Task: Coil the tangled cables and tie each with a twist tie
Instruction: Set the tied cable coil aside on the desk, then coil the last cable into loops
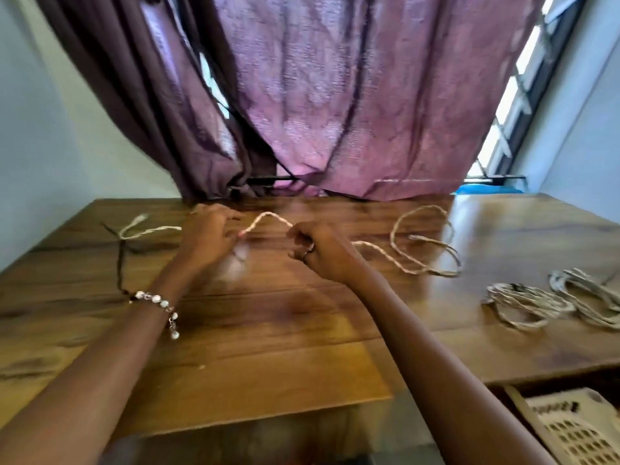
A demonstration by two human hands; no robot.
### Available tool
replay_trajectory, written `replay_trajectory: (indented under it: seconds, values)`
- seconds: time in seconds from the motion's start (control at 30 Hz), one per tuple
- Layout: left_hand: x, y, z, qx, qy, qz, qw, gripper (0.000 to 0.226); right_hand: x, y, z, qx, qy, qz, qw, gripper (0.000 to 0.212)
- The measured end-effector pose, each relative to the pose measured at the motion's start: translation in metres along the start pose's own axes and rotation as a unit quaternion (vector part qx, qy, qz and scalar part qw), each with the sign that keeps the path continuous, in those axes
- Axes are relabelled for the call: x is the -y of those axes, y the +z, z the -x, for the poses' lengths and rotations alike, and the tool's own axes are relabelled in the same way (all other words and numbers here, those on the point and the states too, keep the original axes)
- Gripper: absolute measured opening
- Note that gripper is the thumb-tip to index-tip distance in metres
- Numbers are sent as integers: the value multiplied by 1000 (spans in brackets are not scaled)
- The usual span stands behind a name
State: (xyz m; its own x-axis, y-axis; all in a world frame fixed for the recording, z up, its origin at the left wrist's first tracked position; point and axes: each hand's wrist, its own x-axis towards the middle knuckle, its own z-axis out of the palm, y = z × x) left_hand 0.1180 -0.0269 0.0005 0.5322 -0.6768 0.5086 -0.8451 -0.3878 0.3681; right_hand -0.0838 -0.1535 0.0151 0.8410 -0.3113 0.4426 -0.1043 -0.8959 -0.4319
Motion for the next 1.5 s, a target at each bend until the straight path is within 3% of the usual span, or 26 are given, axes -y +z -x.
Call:
replay_trajectory:
  seconds: [0.13,0.27,0.37,0.43,0.53,0.67,0.8,0.9,1.0,1.1,1.2,1.23,1.27,1.3,1.4,1.5]
  values:
    - [55,-24,2,76,-60,-248,964,47,21,45,-47,34,-29,36,998,55]
    - [98,-27,0,129,-77,-274,950,37,38,86,-78,106,-16,135,985,71]
    - [115,-29,-5,107,-88,-244,960,20,36,110,-90,139,19,185,973,56]
    - [109,-28,-7,59,-98,-265,957,14,26,116,-93,99,25,199,975,33]
    - [107,-32,-9,-15,-85,-256,963,21,8,119,-94,-5,42,110,993,20]
    - [109,-37,-11,-129,-9,-147,981,22,-3,102,-99,-207,109,-41,972,12]
    - [84,-43,-12,-198,2,-72,978,21,-3,79,-101,-324,119,-103,933,16]
    - [62,-46,-7,-153,-30,146,977,13,-2,67,-98,-389,125,-111,906,16]
    - [32,-51,-4,-105,-44,386,915,9,-3,55,-96,-417,156,-88,891,13]
    - [10,-54,-4,-67,-74,564,819,21,-11,52,-94,-386,146,-22,911,16]
    - [0,-56,-2,20,-66,747,662,30,-23,56,-92,-312,84,48,945,29]
    - [-2,-57,-1,37,-48,778,625,32,-28,58,-92,-286,58,67,954,31]
    - [-2,-56,1,40,-30,791,610,36,-32,60,-92,-256,36,86,962,30]
    - [-2,-56,2,32,-15,790,612,40,-33,61,-93,-220,15,106,970,29]
    - [-1,-54,3,-7,-17,751,660,41,-27,62,-97,-115,-73,173,976,15]
    - [8,-48,0,-42,-55,684,726,44,-6,57,-95,7,-158,243,957,28]
